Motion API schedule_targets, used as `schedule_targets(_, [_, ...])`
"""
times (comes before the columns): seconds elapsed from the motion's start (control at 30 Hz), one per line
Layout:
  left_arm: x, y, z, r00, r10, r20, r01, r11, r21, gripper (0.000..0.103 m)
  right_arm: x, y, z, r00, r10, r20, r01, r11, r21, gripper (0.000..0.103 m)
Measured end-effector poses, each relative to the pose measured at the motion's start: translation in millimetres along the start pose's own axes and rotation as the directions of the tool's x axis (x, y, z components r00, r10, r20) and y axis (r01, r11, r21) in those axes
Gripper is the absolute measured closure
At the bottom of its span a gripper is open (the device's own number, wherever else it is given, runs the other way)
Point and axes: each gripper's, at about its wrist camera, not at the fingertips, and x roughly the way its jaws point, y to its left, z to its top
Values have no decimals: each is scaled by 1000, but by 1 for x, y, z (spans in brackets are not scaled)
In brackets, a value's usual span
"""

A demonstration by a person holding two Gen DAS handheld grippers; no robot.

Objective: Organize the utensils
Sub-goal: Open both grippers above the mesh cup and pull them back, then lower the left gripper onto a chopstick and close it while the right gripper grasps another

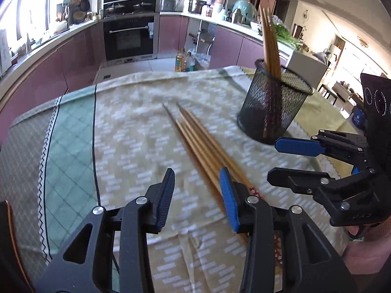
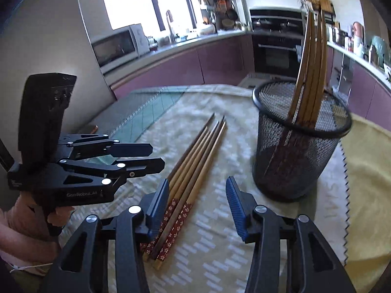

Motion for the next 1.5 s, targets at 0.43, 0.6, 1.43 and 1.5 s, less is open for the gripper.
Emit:
schedule_targets(0.43, [14,-4,-1,999,-3,-43,2,1000,-14,66,23,3,-5,996,-23,-83,26,999,31,76])
schedule_targets(0.6, [21,-4,2,998,-1,-60,0,1000,-11,68,26,3,-5,996,-35,-85,37,999,30,76])
schedule_targets(1.43, [39,6,25,993,40,-113,-43,999,-20,81,46,1,12,987,-124,-106,126,992,8,85])
schedule_targets(1.5, [41,6,28,993,45,-113,-48,998,-27,86,47,0,14,986,-129,-101,132,991,15,88])
